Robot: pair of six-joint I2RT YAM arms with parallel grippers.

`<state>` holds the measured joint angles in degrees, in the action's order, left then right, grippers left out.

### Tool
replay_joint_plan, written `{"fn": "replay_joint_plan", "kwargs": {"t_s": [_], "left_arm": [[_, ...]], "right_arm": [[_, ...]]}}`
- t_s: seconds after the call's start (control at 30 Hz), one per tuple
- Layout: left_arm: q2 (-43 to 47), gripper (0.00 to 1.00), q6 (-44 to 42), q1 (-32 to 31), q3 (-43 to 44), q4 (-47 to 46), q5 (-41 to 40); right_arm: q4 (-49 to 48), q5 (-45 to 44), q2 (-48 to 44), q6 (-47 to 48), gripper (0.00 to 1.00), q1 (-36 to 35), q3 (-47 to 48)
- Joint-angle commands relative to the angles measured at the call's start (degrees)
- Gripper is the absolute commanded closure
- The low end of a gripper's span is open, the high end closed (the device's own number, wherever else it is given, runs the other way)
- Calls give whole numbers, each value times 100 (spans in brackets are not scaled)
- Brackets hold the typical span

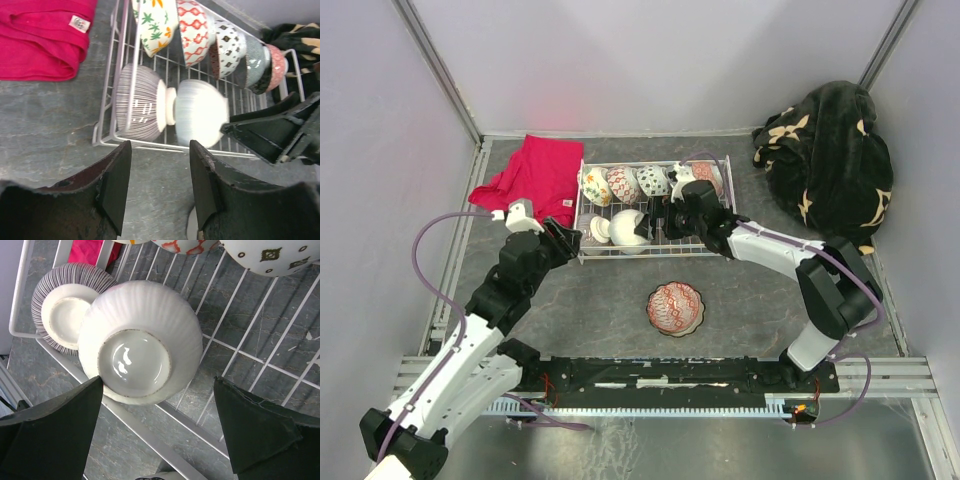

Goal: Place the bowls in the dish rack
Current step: Adjust the bowl in the dish rack.

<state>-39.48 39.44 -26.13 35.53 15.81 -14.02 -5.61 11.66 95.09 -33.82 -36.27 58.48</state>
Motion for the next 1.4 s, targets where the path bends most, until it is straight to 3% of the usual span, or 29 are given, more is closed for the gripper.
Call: {"fn": "replay_joint_plan", "kwargs": {"t_s": [0.0, 0.3, 0.53, 0.9, 1.37], "left_arm": [[154, 43, -280, 68, -190, -197, -401], [-61, 42, -271, 128, -403, -534, -287], [-73, 42, -279, 160, -488, -620, -239], [-86, 42, -288, 197, -568, -732, -92], [-158, 42, -270, 222, -583, -844, 39]], "right_arm": [[-386, 89, 21, -35, 1, -14, 283], [-530, 132, 88, -83, 0, 21, 351], [-483, 221, 135, -45, 14, 67, 453], [-399, 287, 267, -26, 21, 60, 589], [-497, 461, 313, -96, 42, 59, 602]]}}
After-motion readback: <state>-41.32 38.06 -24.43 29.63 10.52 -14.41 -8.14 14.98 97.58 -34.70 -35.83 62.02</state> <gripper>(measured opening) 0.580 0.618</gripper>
